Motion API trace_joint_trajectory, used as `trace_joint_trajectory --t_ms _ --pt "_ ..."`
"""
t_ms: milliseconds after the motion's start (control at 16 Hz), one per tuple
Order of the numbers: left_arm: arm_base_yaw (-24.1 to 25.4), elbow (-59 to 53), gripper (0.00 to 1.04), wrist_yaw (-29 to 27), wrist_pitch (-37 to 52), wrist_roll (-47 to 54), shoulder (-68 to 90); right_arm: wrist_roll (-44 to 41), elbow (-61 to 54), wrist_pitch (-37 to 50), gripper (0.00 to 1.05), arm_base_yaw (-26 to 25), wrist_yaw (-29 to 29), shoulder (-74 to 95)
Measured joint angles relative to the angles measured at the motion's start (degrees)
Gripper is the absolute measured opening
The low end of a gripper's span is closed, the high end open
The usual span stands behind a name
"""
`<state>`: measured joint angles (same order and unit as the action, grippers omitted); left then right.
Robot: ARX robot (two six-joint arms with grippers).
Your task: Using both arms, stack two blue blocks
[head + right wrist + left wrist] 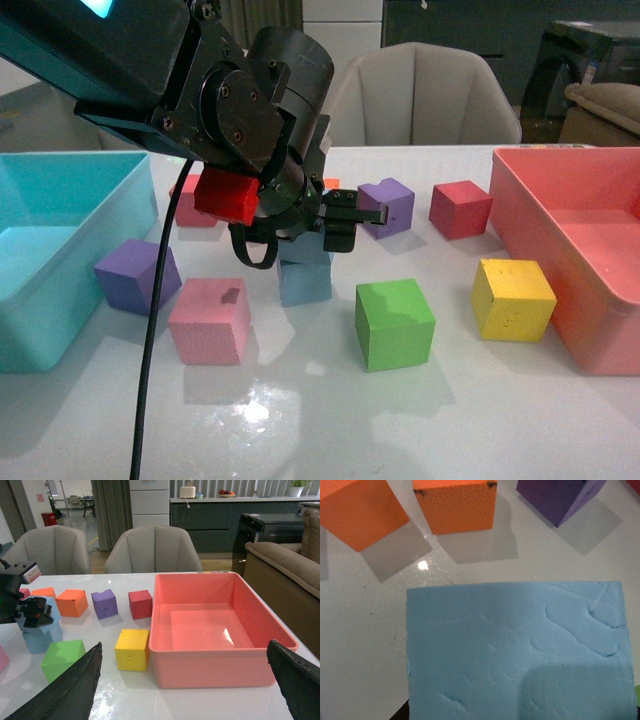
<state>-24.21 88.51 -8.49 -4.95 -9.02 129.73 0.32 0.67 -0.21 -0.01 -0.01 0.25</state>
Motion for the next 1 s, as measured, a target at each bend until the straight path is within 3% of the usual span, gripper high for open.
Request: trace_joint_trajectory --t_ms 250,500,1000 --pt "0.0 -0.6 0.53 -1.1 1.1 0.0 0.3 0.0 0.0 0.0 0.98 0.0 0.0 0.0" --pt "0.0 -2.0 0.98 -1.0 1.5 0.1 0.3 0.0 0.0 0.0 0.98 0.0 0.0 0.0" --pt "-2.0 -4.0 0.98 -0.2 5.0 0.4 -9.7 0.0 0.0 0.0 0.98 0.0 0.0 0.0"
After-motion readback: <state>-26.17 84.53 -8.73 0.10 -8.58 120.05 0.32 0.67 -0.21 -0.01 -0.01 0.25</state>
